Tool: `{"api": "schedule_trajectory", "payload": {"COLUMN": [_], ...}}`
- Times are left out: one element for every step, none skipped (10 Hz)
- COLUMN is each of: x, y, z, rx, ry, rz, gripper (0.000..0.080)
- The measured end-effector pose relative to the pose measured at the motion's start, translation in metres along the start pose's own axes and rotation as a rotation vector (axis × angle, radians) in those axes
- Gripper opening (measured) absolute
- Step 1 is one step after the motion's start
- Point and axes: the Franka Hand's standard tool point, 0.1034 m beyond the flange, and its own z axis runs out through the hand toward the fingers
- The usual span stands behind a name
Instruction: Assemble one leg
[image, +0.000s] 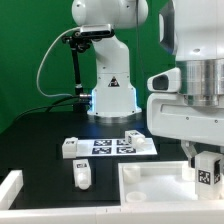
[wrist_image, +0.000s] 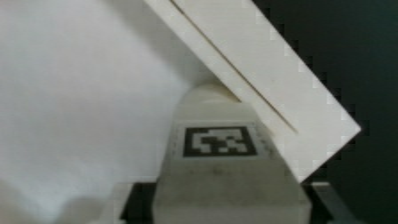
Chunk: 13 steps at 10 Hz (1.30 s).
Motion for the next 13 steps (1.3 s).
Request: {"api": "schedule_trajectory", "payload": {"x": [0.001, 0.001, 0.001, -0.004, -0.005, -0.004, -0.004, -0.004, -0.004, -0.004, -0.006, -0.01, -0.018], "y": [0.0, 0.001, 0.002, -0.001, -0.002, -0.002, -0.002, -0.002, -0.001, -0.001, -0.003, -0.005, -0.008], "z": [0.0, 0.0, 0.0, 0.0, 0.0, 0.0, 0.0, 0.0, 0.0, 0.0, 0.0, 0.001, 0.002], "rx": [-0.001, 0.003, 0.019, 0.043, 0.063, 0.068, 0.069, 0.069, 0.069, 0.07, 0.071, 0.074, 0.07], "ry": [-0.002, -0.008, -0.028, -0.032, -0.036, -0.041, -0.044, -0.045, -0.043, -0.037, -0.025, -0.025, -0.031], "rz": [0.125, 0.3, 0.507, 0.716, 0.88, 0.985, 1.01, 1.006, 0.952, 0.784, 0.55, 0.335, 0.312], "gripper": [0.0284, 0.0284, 0.0284, 0.0284, 0.0284, 0.0284, 0.0284, 0.0284, 0.0395, 0.0531, 0.0531, 0.063, 0.0644]}}
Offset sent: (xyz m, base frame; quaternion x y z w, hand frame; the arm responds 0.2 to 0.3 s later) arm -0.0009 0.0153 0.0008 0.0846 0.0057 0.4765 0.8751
